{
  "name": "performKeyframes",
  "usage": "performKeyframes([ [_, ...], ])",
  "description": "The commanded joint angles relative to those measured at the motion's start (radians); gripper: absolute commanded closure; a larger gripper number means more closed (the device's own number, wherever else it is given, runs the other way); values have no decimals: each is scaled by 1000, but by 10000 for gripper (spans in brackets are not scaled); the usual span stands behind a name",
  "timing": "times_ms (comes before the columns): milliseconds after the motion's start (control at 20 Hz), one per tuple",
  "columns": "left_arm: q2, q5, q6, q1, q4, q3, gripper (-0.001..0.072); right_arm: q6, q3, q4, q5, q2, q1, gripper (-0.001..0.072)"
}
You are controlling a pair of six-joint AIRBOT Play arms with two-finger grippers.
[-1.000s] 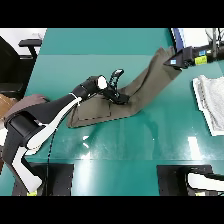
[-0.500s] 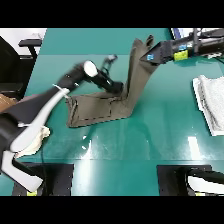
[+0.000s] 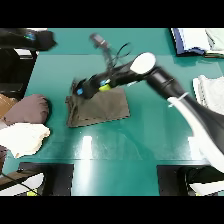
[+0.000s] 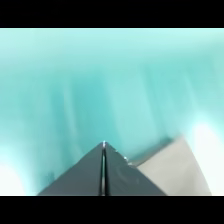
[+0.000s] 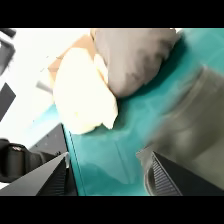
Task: Fold the shirts.
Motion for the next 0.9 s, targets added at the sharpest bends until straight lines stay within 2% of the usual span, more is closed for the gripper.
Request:
performKeyframes([
  [0,85,-39,1,76,31,0,680,-33,-1,-17,11,-68,51,115],
  [200,84,-89,1,76,24,0,680,-7,-58,-112,213,-29,-116,119],
  [400,84,-121,1,76,24,0,679,64,-331,-208,178,96,-351,119],
  [550,82,-125,2,72,18,0,680,108,-494,-211,136,128,-518,115],
  [700,82,-107,2,73,-5,-4,680,107,-548,-139,149,76,-592,116],
  [850,76,-103,2,73,-9,-7,680,102,-500,-68,156,-23,-555,116],
])
